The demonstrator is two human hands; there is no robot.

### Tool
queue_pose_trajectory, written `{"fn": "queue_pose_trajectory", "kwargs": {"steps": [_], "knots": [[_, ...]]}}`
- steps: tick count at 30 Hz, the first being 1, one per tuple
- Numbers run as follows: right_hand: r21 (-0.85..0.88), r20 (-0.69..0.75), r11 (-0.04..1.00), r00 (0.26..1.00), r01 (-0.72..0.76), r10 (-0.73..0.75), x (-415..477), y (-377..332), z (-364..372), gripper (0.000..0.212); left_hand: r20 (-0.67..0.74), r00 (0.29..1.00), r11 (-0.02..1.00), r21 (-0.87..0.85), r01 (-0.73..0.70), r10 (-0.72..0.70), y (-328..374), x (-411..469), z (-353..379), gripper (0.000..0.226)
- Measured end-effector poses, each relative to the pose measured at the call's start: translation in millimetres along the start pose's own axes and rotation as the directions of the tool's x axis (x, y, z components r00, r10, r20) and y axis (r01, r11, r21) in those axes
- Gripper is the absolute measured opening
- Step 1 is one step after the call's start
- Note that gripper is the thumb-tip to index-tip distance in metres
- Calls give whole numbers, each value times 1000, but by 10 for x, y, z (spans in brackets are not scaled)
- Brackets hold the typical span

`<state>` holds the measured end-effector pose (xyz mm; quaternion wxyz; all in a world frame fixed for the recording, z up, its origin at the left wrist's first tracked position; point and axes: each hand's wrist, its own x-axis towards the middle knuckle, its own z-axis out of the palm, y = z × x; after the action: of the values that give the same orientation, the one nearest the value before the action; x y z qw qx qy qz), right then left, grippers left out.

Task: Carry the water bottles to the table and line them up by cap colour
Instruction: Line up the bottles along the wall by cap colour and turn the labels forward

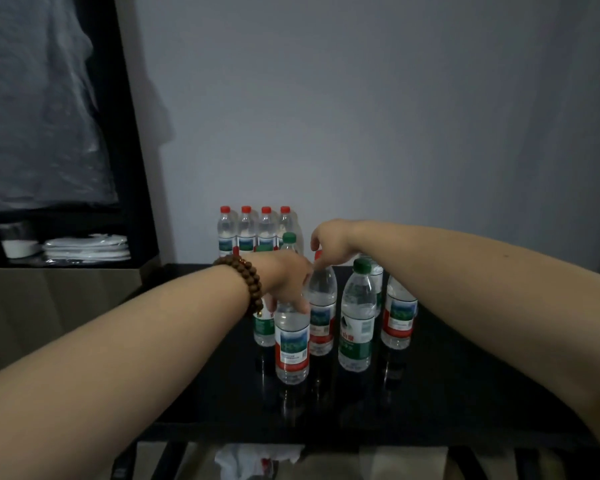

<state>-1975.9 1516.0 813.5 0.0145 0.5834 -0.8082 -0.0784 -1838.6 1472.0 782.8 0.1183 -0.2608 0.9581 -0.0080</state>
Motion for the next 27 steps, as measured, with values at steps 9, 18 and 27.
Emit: {"fn": "queue_pose_trajectory", "kwargs": {"steps": [9, 18, 27], "knots": [[-178, 19, 984, 1000, -17, 21, 119, -198, 167, 29, 101, 986, 981, -127, 147, -135, -175, -51, -86, 74], [76, 132, 989, 984, -129, 118, 206, -169, 149, 35, 152, 953, 948, -145, 284, -262, -527, -74, -73, 76], [113, 179, 981, 974, -157, 136, 361, -161, 193, 48, 12, 958, 958, -22, 286, -286, -812, -96, -34, 61]]}}
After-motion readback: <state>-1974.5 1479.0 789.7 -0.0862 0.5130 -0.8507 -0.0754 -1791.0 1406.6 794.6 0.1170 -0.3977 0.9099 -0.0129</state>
